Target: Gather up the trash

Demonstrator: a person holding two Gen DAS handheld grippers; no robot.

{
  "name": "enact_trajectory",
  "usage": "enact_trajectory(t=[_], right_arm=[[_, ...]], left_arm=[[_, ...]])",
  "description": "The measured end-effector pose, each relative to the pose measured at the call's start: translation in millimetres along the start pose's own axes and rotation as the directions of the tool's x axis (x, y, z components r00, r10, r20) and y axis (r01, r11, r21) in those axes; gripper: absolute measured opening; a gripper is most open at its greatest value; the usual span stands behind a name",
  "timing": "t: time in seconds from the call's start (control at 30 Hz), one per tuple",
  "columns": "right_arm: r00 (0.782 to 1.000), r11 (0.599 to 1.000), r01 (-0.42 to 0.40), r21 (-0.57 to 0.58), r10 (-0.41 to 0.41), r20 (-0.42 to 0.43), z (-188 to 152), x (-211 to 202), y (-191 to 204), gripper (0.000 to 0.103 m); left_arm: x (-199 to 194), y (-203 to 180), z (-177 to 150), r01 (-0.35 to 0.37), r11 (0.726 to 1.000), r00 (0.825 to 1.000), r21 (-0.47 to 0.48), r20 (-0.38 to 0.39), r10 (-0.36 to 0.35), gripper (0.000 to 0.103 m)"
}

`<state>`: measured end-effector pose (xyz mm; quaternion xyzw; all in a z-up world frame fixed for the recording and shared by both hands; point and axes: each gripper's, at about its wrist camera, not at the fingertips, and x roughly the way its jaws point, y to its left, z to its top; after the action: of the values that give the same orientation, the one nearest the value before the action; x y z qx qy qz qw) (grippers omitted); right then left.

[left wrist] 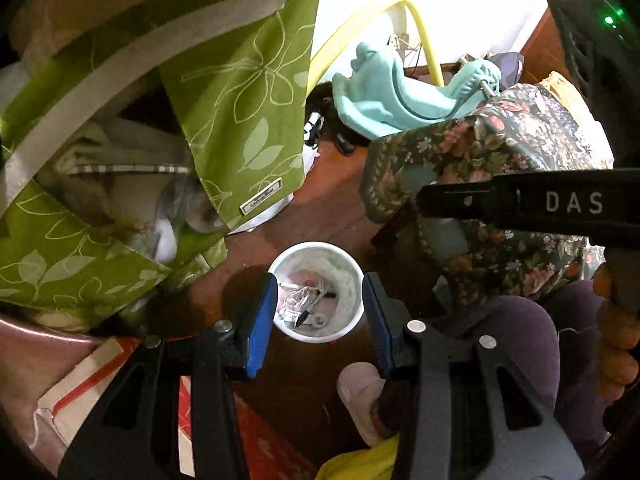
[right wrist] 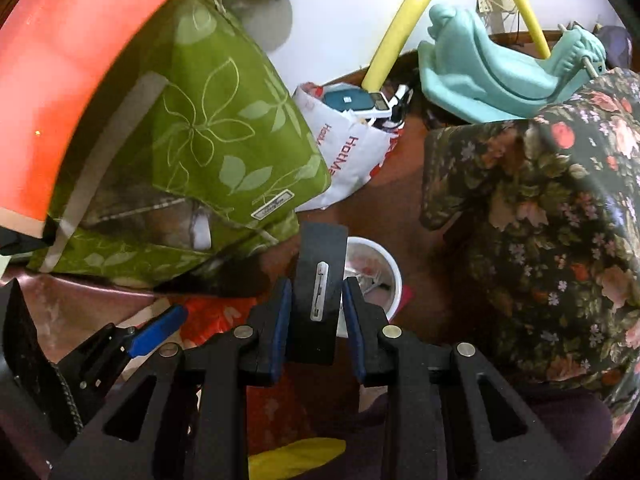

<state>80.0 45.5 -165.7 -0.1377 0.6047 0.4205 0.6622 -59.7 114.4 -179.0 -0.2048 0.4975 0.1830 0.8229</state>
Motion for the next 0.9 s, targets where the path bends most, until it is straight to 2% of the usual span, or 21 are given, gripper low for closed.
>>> enact_trajectory(t=[0.07,0.1,0.2,0.33,0.4,0.47,0.6,0.7,0.73,0.83,0.9], right_arm=[[1.000,1.000,-0.004,-0.002,0.004,-0.013,0.4,2.8,0.5,0.047],[1.000,1.000,-0.003,-0.001,0.003,-0.005,0.4,2.2,1.2,0.049],[0.998,0.999,0.044,-0.026,-0.043,0.037,-2.4,-8.5,1.0,0.049],[0.992,0.998,0.057,-0.025,-0.054,0.112,-12.6,-38.1,-4.8,0.049],[0.982,0.997,0.077,-0.016,-0.072,0.176,-20.8,-61.3,-7.9,0.049],[0.958,0.994,0.109,0.005,-0.106,0.265,-32.8,-92.4,-12.0,0.049],[0.885,0.986,0.152,0.072,-0.168,0.434,-61.1,-156.2,-16.8,0.049],[0.815,0.977,0.166,0.137,-0.214,0.538,-84.4,-199.9,-16.6,0.049],[0.780,0.971,0.171,0.167,-0.237,0.579,-96.4,-218.0,-15.7,0.049],[0.693,0.952,0.191,0.240,-0.304,0.654,-120.4,-252.3,-12.1,0.049],[0.635,0.937,0.203,0.284,-0.347,0.691,-136.4,-270.5,-5.8,0.049]], left_arm=[[2.9,2.6,0.1,0.006,1.000,1.000,-0.008,-0.012,-0.006,0.043],[3.5,2.9,0.5,0.007,1.000,1.000,-0.009,-0.015,-0.007,0.043],[2.9,-0.6,1.0,0.008,1.000,1.000,-0.001,-0.017,-0.008,0.043],[-10.1,-12.9,6.8,0.028,0.999,0.999,0.029,0.016,-0.028,0.043],[-21.7,-20.9,11.6,0.045,0.998,0.998,0.042,0.047,-0.047,0.043],[-36.8,-29.7,17.8,0.062,0.996,0.994,0.056,0.086,-0.067,0.043],[-80.1,-47.3,32.9,0.124,0.988,0.971,0.089,0.194,-0.140,0.043],[-117.7,-61.2,40.3,0.172,0.976,0.937,0.134,0.283,-0.204,0.043],[-128.6,-65.9,41.3,0.183,0.971,0.925,0.151,0.308,-0.222,0.043],[-165.8,-81.1,41.6,0.225,0.950,0.876,0.216,0.382,-0.294,0.043],[-189.8,-90.9,38.0,0.244,0.931,0.837,0.271,0.425,-0.344,0.043]])
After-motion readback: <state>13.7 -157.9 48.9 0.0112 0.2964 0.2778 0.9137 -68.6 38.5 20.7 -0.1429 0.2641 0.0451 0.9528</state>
